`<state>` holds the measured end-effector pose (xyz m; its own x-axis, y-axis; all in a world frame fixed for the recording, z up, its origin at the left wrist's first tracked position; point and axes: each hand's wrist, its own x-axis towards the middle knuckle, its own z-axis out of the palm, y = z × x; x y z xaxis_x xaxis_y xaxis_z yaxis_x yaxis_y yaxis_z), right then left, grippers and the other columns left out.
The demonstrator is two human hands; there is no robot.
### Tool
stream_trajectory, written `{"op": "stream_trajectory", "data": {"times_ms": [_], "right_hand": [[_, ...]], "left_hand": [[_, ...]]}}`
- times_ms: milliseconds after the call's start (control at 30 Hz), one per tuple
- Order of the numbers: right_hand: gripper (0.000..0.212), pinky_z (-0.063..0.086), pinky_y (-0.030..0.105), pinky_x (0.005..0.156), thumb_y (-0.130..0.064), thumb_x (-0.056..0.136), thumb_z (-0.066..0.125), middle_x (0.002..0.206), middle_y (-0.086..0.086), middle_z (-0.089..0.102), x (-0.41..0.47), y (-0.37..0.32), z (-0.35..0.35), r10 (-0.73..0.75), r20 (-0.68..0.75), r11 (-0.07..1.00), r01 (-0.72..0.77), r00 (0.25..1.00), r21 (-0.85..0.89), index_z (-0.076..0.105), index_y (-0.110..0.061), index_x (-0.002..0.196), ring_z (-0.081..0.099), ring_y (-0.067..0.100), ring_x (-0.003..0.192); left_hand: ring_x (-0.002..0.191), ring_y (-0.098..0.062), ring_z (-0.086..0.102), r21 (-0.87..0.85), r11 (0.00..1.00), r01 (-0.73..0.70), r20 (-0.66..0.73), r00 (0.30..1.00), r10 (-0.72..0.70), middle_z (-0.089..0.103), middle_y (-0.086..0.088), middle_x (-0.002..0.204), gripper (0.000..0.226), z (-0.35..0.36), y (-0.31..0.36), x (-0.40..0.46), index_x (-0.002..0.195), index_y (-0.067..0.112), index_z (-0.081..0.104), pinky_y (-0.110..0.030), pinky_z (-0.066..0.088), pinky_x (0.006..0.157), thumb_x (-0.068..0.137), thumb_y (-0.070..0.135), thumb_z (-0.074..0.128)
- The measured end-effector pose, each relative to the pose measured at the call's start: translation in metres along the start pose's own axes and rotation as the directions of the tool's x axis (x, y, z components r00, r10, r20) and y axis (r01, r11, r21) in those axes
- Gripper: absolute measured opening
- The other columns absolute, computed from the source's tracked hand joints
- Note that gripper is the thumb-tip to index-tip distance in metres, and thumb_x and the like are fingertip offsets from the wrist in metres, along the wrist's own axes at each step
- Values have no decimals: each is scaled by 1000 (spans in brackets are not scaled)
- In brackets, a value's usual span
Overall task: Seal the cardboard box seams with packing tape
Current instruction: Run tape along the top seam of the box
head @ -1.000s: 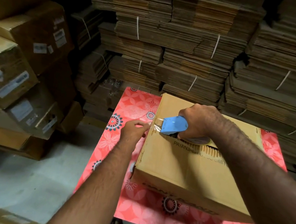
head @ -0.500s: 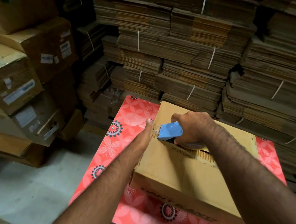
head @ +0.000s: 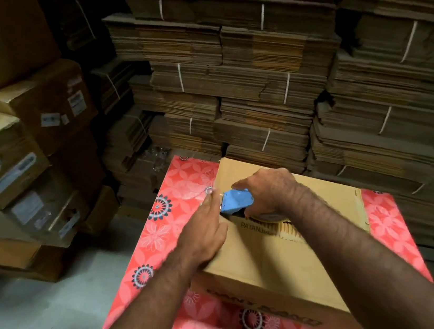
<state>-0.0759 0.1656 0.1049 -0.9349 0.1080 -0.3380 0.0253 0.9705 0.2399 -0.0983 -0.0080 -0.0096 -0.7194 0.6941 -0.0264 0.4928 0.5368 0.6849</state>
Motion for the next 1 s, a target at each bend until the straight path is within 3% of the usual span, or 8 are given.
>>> {"op": "stream_trajectory", "data": {"times_ms": [200,333,533,700,867,1000], "right_hand": [[73,50,33,70,-60,83,62,122,-6,62,-2,10,-2,-39,0,999,39,999,19,33,-45,149,48,14,89],[78,48,32,67,-70,82,58,126,-5,61,-14,36,8,-65,-26,997,66,998,34,27,-49,150,58,17,102],[76,42,28,62,-70,84,55,129,-9,59,-60,87,24,0,65,1000,-2,998,26,23,-52,150,51,11,95],[70,42,27,59,-64,84,57,122,-8,64,-59,73,39,-47,-2,998,47,999,-32,33,-48,148,60,16,100],[67,50,30,66,-59,85,57,117,-7,65,-59,75,39,-72,-10,996,71,997,-48,37,-44,148,60,16,96],[65,54,35,73,-58,84,58,115,-7,65,-57,74,41,-61,15,997,62,998,-52,42,-41,144,61,16,96]], "left_hand": [[154,-18,7,357,934,-16,-41,999,33,10,-8,167,84,12,0,3,159,7,1,-35,4,126,85,36,30],[154,-17,7,482,876,3,-13,1000,4,9,-8,167,84,13,3,3,158,5,-1,-40,4,126,86,39,26],[154,-16,7,583,812,-5,8,1000,0,8,-7,168,81,11,6,2,158,5,-3,-42,-2,125,89,43,16],[154,-15,0,643,763,-66,55,998,40,1,-4,168,81,9,6,3,159,11,1,-43,-6,125,86,47,0],[154,-17,-2,640,767,-42,34,999,26,-2,-6,168,82,14,20,1,159,11,3,-43,-8,124,86,47,1],[154,-16,-6,603,785,-143,121,989,87,-8,-4,167,83,33,40,1,159,12,-1,-43,-7,125,84,48,0]]}}
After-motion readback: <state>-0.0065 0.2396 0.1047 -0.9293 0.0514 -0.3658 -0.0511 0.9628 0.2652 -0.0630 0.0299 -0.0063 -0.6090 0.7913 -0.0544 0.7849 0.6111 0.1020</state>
